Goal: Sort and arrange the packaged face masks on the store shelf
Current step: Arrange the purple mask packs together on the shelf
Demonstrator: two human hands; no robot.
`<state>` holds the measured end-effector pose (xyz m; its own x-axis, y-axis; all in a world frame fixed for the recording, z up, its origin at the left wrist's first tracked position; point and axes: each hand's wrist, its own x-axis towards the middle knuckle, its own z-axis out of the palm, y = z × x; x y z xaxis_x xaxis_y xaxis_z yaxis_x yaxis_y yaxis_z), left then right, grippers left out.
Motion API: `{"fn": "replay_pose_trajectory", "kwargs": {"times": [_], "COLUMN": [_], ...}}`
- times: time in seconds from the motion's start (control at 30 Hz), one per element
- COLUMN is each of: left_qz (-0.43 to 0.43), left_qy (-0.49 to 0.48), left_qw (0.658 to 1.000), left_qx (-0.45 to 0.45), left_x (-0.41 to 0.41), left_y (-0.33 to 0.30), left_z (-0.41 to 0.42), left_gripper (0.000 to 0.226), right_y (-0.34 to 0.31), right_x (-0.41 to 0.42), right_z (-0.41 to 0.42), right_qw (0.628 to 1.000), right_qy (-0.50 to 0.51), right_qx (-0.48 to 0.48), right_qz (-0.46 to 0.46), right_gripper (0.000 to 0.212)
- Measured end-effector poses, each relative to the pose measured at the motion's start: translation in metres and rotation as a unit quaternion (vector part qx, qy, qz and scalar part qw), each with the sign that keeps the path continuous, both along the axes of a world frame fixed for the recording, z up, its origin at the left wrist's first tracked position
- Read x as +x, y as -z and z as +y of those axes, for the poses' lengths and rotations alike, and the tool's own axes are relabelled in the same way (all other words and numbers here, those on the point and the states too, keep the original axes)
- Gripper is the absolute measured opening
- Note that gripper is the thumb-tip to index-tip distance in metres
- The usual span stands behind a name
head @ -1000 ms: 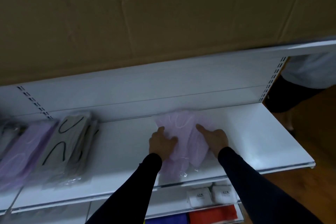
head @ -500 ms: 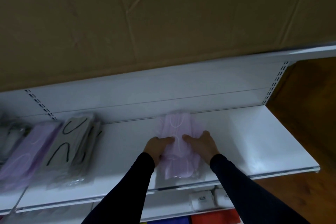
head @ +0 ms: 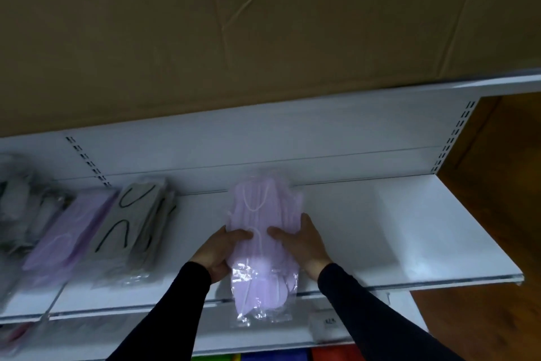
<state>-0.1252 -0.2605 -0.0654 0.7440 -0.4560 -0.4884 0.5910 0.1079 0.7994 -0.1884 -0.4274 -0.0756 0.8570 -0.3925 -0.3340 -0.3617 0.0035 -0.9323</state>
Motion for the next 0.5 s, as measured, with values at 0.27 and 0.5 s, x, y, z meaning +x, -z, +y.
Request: {"fn": "replay_pose_trajectory", "kwargs": {"times": [0.27, 0.5], "left_qz": [-0.039, -0.041], "left_qy": [-0.033, -0.048], "left_qw": [0.998, 0.998], "left_qx": [-0.023, -0.009], "left_x": [-0.020, -0.022], "left_y": [-0.020, -0.071], "left_z": [0.018, 0.057], "left_gripper": [0.039, 0.036], "right_y": [-0.013, -0.038], "right_x": [0.007, 0.036], "right_z": [0.019, 0.055], "right_qw": [0.993, 0.974], "right_qy": [-0.113, -0.190], "right_qx": [-0.015, 0.088], "right_qz": [-0.042, -0.084], "right_gripper": [0.043, 0.069]}}
